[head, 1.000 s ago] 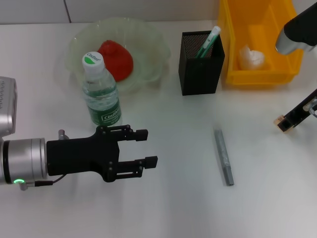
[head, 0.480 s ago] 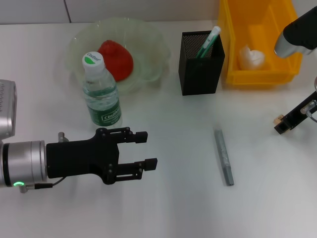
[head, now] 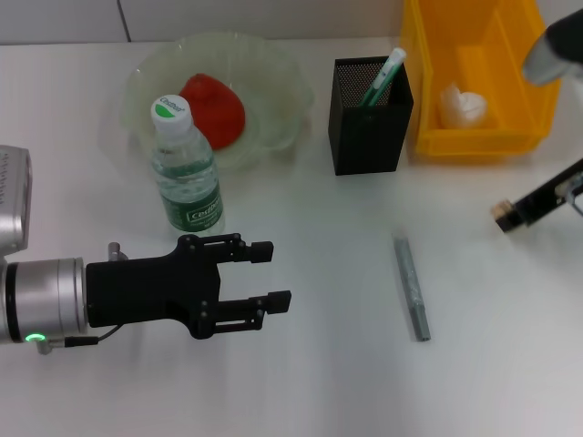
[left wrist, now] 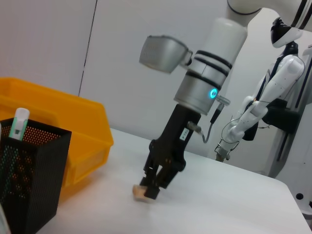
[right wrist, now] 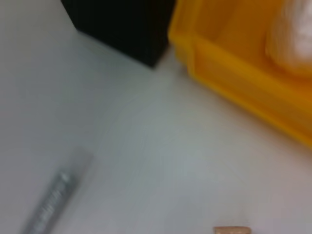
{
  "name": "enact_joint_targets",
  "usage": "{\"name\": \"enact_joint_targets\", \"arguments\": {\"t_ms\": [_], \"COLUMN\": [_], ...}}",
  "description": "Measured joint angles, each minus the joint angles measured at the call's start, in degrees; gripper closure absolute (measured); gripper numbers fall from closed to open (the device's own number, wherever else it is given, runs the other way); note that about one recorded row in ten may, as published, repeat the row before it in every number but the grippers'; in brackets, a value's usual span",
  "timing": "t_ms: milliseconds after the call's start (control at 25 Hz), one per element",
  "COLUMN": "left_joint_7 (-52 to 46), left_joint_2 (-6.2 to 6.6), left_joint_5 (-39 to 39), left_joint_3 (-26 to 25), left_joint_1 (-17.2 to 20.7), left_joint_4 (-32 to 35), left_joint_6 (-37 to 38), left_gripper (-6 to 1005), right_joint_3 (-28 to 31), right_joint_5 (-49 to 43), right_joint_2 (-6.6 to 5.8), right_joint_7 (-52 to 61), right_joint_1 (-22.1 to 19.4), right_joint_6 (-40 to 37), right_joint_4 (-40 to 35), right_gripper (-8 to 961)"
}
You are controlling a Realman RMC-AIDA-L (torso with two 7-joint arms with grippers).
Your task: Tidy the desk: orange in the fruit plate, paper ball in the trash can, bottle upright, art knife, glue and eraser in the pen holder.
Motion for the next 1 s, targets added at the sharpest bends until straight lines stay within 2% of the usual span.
{"name": "enact_joint_targets", "arguments": {"t_ms": [200,240,280,400,480,520,600,640,680,760,840,1000], "left_joint_7": [0.0,0.0,0.0,-0.2,-0.7,-1.0,-1.5,-1.8,-1.8,-2.3,-2.5,-2.2], "left_joint_2": [0.03,0.05,0.05,0.02,0.03,0.07,0.15,0.20,0.20,0.32,0.38,0.27], "left_joint_5": [0.0,0.0,0.0,0.0,0.0,0.0,0.0,0.0,0.0,0.0,0.0,0.0], "left_joint_3": [0.0,0.0,-0.1,0.0,0.1,0.1,0.1,0.1,0.1,0.1,0.0,-0.2], "left_joint_1": [0.0,0.0,0.0,-0.5,-1.1,-1.2,-1.4,-1.4,-1.4,-1.5,-1.5,-1.2], "left_joint_4": [0.0,0.0,0.0,0.1,0.1,0.3,0.7,1.3,1.3,1.6,1.8,2.2], "left_joint_6": [0.3,0.4,0.5,0.7,1.2,1.5,2.4,3.2,3.2,3.6,3.8,4.0], "left_gripper": [312,312,312,312,312,311,311,311,311,312,312,312], "right_joint_3": [9.6,14.6,14.6,18.7,18.9,18.9,18.8,18.0,18.0,16.1,14.8,13.0], "right_joint_5": [9.6,16.8,16.8,27.3,29.7,29.9,29.9,29.1,29.1,27.1,24.8,21.3], "right_joint_2": [-0.17,-0.32,-0.32,-2.11,-3.75,-4.17,-5.01,-5.77,-5.77,-6.56,-6.83,-6.26], "right_joint_7": [-3.5,-4.1,-4.1,-4.0,-3.5,-3.5,-3.9,-4.6,-4.6,-4.9,-4.9,-5.0], "right_joint_1": [-1.7,-2.2,-2.2,-0.5,3.0,4.5,8.1,11.2,11.2,14.3,16.3,18.2], "right_joint_6": [-5.2,-5.9,-5.9,-5.1,-4.4,-4.3,-3.3,-1.5,-1.5,0.8,2.7,6.3], "right_joint_4": [-10.0,-14.3,-14.3,-15.1,-11.1,-9.0,-3.0,2.8,2.8,9.0,13.5,18.5], "right_gripper": [691,694,694,694,694,693,693,693,693,693,693,694]}}
